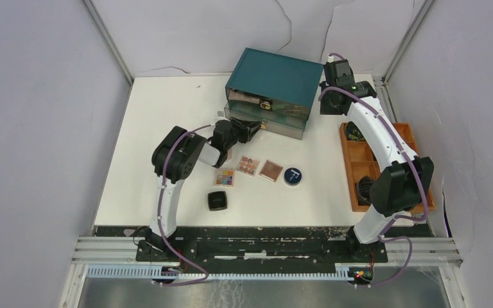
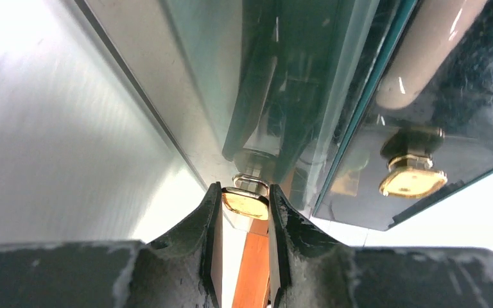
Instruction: Organize the makeup
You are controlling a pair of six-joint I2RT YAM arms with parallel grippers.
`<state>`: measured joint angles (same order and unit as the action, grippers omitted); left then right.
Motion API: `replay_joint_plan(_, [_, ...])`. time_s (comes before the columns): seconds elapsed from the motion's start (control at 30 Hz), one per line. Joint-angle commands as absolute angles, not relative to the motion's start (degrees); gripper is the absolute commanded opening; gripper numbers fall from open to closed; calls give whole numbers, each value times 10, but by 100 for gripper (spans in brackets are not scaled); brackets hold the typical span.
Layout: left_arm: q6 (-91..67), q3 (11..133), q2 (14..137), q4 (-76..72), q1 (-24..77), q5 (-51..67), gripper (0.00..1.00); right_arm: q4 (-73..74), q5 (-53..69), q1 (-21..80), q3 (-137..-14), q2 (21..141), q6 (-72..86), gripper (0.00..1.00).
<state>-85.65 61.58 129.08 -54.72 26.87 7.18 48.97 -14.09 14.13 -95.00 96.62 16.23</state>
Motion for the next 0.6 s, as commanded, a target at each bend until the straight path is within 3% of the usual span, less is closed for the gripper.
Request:
replay_joint_plan(0.0, [-827, 563, 1239, -548, 271, 103, 4, 471, -130, 139, -948, 965, 166, 29])
replay_joint_plan(0.43, [-780, 412, 1146, -541, 270, 113, 4, 462, -117, 139, -921, 956, 173, 29])
replay_joint_plan(0.57, [-771, 410, 1144, -541, 269, 117, 18, 464, -116, 139, -914, 951, 173, 37])
